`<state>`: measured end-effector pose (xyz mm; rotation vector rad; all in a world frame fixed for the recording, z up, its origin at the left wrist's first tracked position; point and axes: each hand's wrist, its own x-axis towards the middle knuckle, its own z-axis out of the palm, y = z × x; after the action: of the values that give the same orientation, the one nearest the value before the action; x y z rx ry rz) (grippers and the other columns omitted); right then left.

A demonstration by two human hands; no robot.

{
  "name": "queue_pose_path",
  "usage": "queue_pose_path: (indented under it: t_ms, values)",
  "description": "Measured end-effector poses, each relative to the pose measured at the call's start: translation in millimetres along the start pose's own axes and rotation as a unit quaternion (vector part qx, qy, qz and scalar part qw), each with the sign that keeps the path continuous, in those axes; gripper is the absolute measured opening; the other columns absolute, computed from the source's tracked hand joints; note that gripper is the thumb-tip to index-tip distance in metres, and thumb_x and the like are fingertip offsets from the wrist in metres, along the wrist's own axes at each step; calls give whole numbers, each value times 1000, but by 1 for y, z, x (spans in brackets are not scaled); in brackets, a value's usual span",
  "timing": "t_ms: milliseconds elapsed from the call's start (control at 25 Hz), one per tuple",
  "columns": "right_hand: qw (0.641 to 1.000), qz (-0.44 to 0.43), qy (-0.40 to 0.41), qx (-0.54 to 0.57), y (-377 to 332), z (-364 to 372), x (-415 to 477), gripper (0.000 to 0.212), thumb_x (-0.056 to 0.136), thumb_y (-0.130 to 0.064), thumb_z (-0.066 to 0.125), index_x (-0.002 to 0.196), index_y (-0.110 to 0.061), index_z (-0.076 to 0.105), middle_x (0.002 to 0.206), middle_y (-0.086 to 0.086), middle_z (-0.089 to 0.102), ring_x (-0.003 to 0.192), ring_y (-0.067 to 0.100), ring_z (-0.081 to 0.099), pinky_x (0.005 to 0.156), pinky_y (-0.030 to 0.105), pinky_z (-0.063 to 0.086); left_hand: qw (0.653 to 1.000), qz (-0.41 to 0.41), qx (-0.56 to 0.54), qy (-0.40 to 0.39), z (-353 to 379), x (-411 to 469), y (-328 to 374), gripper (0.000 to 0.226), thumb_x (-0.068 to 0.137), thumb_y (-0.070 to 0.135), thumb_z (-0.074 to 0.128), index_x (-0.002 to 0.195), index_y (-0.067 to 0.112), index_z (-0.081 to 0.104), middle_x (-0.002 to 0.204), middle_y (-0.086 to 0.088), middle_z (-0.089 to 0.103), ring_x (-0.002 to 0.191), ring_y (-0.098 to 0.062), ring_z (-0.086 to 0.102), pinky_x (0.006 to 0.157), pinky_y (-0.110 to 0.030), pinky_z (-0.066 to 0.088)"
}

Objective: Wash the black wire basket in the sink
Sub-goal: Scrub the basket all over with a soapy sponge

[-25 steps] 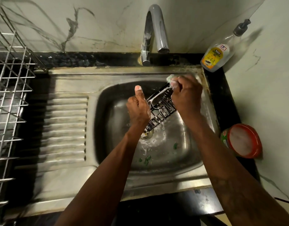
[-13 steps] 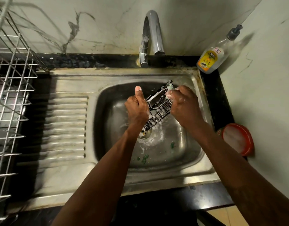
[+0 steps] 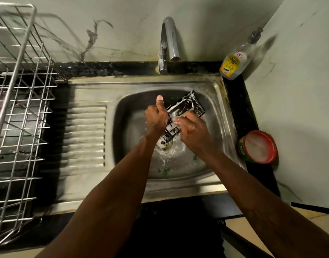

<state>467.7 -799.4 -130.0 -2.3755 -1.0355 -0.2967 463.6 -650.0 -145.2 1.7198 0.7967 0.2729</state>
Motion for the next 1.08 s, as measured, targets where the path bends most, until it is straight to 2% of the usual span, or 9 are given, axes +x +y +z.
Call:
queue_pose_path:
  t_ms: [80,200,280,400,640,760,920,1000,1080]
  values:
    - [999,29,18,-42,24,-13,3,27,89,8,59,107,-5,74,96,8,69,81,18,63,73,27,57,1000,8,10,-7,-3,-4,6,66,107,41,40,46,16,37,43,2,40,30,-4,36,38,-22,28]
    - [990,137,36,10,36,-18,18,27,93,5,54,112,-1,72,105,11,69,90,19,62,91,6,42,1000,3,21,8,-3,-1,9,67,106,46,41,46,15,39,44,-1,44,31,-4,38,42,-24,31]
    - [994,105,5,26,10,-3,13,29,86,8,54,106,0,73,104,13,67,92,21,62,90,16,47,999,-4,30,15,-3,4,9,69,105,48,41,45,14,42,44,-2,47,33,-5,40,44,-23,34]
    - [999,-37,-11,3,9,-1,-1,30,73,11,60,98,-1,72,96,14,67,87,26,65,82,30,53,999,-3,42,24,-2,6,13,68,106,46,41,45,16,39,41,2,43,33,-3,35,43,-23,32]
    - [996,73,-9,58,44,-17,27,29,86,11,52,106,-1,69,106,11,65,94,18,61,82,21,52,999,-33,23,30,-1,7,13,63,104,51,42,51,18,36,45,4,38,35,-5,30,40,-23,27]
    - [982,170,44,65,61,-12,57,23,84,3,52,99,-4,70,98,13,66,86,23,59,73,30,48,997,-10,57,53,-1,4,10,64,102,54,44,51,17,35,47,5,35,38,-5,26,42,-28,25]
    - [988,138,33,56,71,-7,65,18,90,-4,53,95,-3,70,93,13,68,86,29,62,78,34,49,989,32,136,44,-4,2,8,71,104,54,39,47,13,36,41,6,40,38,-9,37,47,-31,34]
    - [983,159,68,58,54,-4,53,18,90,-1,55,102,-2,68,98,15,66,90,31,61,81,36,48,973,31,222,49,2,0,27,75,104,59,28,54,10,54,58,-9,63,59,-24,62,62,-36,47]
    - [985,139,48,92,37,2,42,17,93,-8,58,106,-2,67,102,13,66,93,28,60,82,36,48,955,27,291,47,20,-8,55,75,105,58,23,75,7,70,85,-20,72,84,-34,67,69,-36,42]
